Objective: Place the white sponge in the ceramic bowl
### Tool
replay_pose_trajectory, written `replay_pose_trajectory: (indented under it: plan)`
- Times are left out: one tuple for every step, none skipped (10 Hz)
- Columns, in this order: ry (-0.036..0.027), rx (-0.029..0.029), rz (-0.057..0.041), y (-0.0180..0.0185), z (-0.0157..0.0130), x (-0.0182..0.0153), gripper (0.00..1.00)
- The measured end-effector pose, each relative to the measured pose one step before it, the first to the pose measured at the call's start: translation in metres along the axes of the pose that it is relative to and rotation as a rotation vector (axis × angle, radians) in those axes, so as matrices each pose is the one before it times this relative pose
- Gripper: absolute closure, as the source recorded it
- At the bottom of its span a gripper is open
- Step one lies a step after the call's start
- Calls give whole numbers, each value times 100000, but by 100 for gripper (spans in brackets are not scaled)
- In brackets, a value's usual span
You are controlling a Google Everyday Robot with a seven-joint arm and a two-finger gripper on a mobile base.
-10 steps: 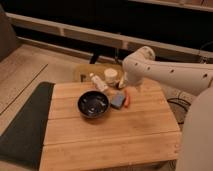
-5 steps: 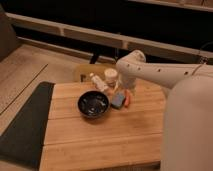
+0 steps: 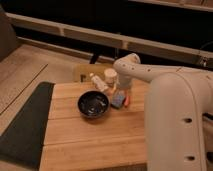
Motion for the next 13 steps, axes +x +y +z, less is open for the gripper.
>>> replay_pose_trajectory:
  plan:
    - [1486,-1432,-2388,939,1185,-368,35]
    - [1458,-1384,-1435,716,1008,-91,35]
    - [1334,-1161,-785,382,931,-42,35]
    - [1719,-1309,-422,339,1279,-222,35]
    - [1227,-87,-237,-35,611,-69,35]
    - [833,-32,-86,-73,530,-124,35]
    - [1883,506,458,-356,746,-40,35]
    - [682,285,293,-199,261,-100,35]
    - [734,-413,-368,-27,267,-71,40]
    - [224,-980,-830,95,14,-156,49]
    - [107,-555,-898,-8,1,-124,62]
    - [-94,-228,-579,106,-46,-92,70]
    - [-431,-34,-783,226,-155,-172,82]
